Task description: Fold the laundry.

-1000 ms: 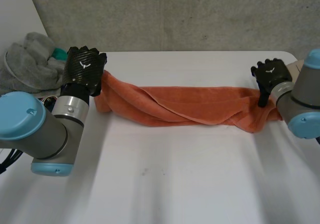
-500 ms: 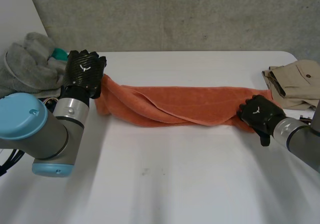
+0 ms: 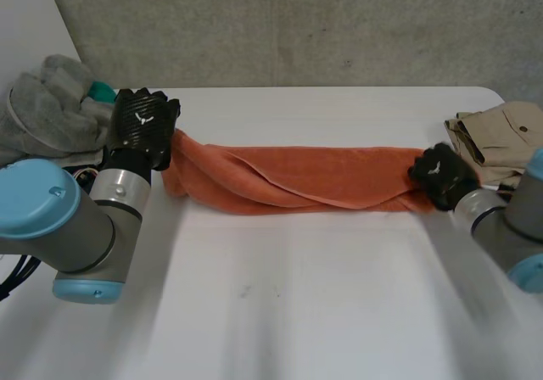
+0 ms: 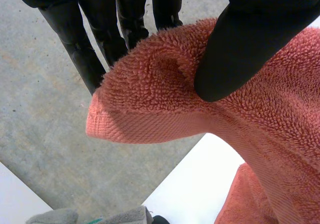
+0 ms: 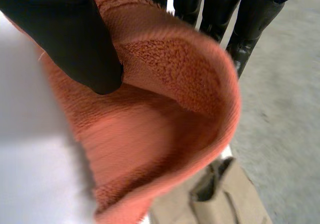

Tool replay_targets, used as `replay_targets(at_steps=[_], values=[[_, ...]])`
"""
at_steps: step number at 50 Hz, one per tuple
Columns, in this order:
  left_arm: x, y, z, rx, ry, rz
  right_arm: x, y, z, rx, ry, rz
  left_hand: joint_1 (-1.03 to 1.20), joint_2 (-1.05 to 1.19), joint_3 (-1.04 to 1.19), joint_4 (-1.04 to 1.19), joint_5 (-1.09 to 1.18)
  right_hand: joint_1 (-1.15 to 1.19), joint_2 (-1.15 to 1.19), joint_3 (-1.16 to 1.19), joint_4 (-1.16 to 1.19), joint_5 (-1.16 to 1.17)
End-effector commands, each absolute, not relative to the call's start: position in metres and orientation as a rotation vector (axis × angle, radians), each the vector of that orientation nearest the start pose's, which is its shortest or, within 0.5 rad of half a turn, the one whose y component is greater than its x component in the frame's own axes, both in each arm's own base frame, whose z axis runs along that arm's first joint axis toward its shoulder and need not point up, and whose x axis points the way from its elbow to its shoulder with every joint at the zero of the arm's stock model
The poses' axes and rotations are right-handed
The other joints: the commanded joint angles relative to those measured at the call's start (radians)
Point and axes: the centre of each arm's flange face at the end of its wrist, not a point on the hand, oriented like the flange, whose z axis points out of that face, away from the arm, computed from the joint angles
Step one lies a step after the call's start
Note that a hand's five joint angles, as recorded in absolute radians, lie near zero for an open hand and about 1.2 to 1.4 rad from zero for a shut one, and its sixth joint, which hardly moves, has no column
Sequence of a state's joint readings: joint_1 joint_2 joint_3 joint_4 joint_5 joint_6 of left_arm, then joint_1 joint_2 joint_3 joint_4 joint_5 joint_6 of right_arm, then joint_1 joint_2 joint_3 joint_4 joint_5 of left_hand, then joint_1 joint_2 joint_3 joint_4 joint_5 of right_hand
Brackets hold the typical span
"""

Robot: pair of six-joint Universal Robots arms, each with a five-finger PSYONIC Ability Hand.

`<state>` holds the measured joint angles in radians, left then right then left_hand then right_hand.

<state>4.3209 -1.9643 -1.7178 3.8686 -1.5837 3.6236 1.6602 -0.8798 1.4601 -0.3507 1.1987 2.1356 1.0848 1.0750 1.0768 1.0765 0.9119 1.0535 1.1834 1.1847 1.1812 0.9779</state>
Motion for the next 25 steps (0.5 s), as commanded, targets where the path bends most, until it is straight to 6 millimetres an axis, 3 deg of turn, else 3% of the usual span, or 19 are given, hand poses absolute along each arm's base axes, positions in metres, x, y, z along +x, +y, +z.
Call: replay_targets(at_steps=[1, 4, 7, 10, 15, 17, 21, 25], values=[[-0.256, -0.29, 0.227, 0.822, 1.808, -2.317, 0.172, -0.368, 0.243, -1.092, 2.16, -2.158, 0.156, 0.166, 0.164, 0.165, 0.155, 0.343, 0.213, 0.212, 0.215, 0.244], [-0.248, -0.278, 0.238, 0.841, 1.859, -2.261, 0.152, -0.36, 0.262, -1.015, 2.314, -2.015, 0.156, 0.166, 0.164, 0.165, 0.155, 0.343, 0.213, 0.212, 0.215, 0.244], [-0.241, -0.263, 0.248, 0.87, 1.919, -2.202, 0.13, -0.35, 0.271, -0.962, 2.478, -1.833, 0.153, 0.163, 0.161, 0.162, 0.152, 0.343, 0.213, 0.212, 0.215, 0.244], [-0.235, -0.253, 0.251, 0.894, 1.971, -2.146, 0.121, -0.337, 0.276, -0.992, 2.557, -1.708, 0.153, 0.163, 0.161, 0.162, 0.152, 0.343, 0.213, 0.212, 0.215, 0.244], [-0.228, -0.238, 0.238, 0.982, 2.094, -1.961, 0.12, -0.318, 0.257, -1.238, 2.635, -1.484, 0.142, 0.151, 0.15, 0.15, 0.14, 0.343, 0.213, 0.212, 0.215, 0.244], [-0.228, -0.236, 0.229, 1.024, 2.123, -1.897, 0.119, -0.317, 0.247, -1.26, 2.649, -1.429, 0.127, 0.137, 0.135, 0.135, 0.125, 0.343, 0.213, 0.212, 0.215, 0.244], [-0.234, -0.25, 0.197, 1.118, 2.14, -1.771, 0.119, -0.33, 0.219, -1.205, 2.67, -1.389, 0.124, 0.134, 0.132, 0.132, 0.122, 0.343, 0.213, 0.212, 0.215, 0.244], [-0.25, -0.285, 0.187, 1.171, 1.997, -1.796, 0.134, -0.356, 0.216, -1.152, 2.608, -1.632, 0.133, 0.143, 0.141, 0.141, 0.131, 0.343, 0.213, 0.212, 0.215, 0.244]])
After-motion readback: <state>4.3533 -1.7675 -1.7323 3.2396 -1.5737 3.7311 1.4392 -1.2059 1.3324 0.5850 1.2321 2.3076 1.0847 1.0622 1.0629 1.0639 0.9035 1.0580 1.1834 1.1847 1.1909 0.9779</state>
